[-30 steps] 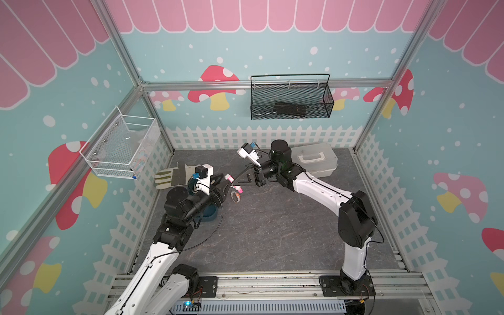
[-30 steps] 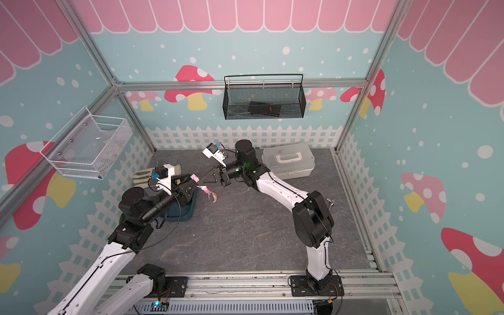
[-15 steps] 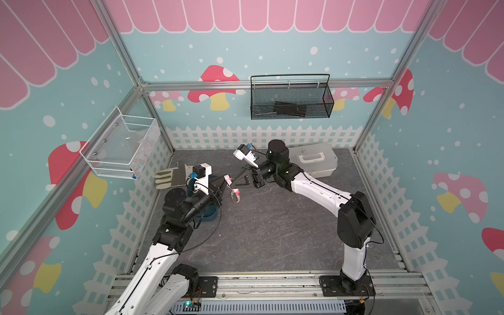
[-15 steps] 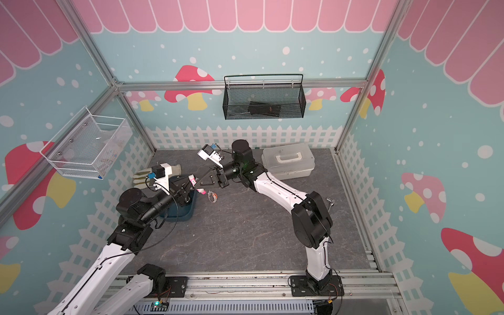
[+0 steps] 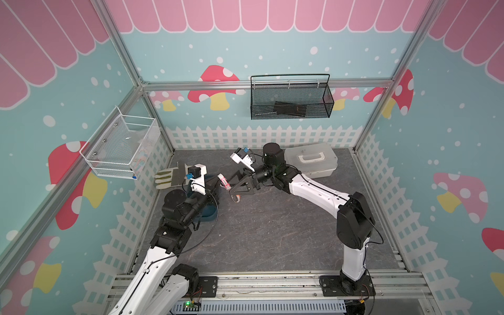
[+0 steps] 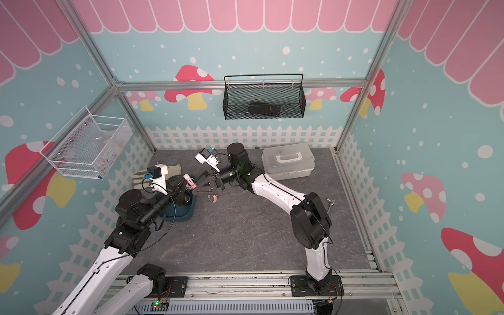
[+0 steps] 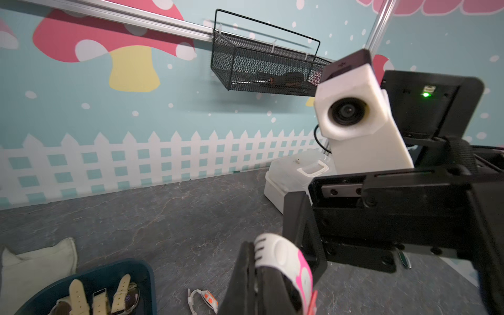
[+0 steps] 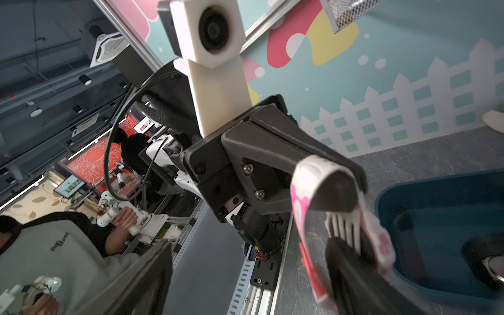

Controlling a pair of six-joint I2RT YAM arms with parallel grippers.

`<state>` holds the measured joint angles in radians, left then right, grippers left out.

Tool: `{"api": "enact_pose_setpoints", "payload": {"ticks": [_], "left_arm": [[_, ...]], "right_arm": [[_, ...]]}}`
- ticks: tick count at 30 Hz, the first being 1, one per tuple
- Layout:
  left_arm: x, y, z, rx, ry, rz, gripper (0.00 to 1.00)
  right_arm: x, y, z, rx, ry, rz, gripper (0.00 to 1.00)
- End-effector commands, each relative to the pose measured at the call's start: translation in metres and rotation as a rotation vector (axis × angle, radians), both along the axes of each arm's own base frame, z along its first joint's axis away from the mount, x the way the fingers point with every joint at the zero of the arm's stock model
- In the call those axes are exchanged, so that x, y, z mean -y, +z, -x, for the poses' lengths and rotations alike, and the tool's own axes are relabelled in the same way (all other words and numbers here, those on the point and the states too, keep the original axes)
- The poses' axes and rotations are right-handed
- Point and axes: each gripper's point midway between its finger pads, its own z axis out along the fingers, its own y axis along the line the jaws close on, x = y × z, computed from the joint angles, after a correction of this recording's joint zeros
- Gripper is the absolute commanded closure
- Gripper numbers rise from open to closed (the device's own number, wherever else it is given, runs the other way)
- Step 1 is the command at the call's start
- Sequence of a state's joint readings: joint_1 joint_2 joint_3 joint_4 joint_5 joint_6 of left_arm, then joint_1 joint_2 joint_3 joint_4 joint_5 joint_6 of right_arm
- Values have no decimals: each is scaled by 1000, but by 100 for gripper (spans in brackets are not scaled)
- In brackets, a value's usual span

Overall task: Put the watch into the storage box
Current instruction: Place the watch in the storage box.

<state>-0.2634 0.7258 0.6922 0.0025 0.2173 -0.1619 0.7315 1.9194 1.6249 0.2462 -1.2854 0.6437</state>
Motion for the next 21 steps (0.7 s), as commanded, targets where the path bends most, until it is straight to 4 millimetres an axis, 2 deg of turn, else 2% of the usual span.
{"api": "enact_pose_setpoints", "payload": {"ticks": [1,5,8,10,13,17,21], "left_arm": [[-24,13,3,38,133,-18,100],[-53,12,6,14,291,-42,100],[-94,2,6,-52,522,-44,100],[-118,-13,4,-112,661,-62,100],[-142,-37,-6,-233,781,-62,100],[-157,-72,-32,-416,816,-18,100],[-169,-105,-55,-571,857,-12,100]], "right_arm": [[11,11,-32,52,-192,5,0],[22,4,-65,49,-344,27,0],[34,-9,-84,43,-424,67,0],[42,-30,-93,77,-484,154,0],[54,-70,-104,138,-568,323,0],[62,-106,-113,178,-627,467,0],[61,-139,-112,253,-630,626,1]]}}
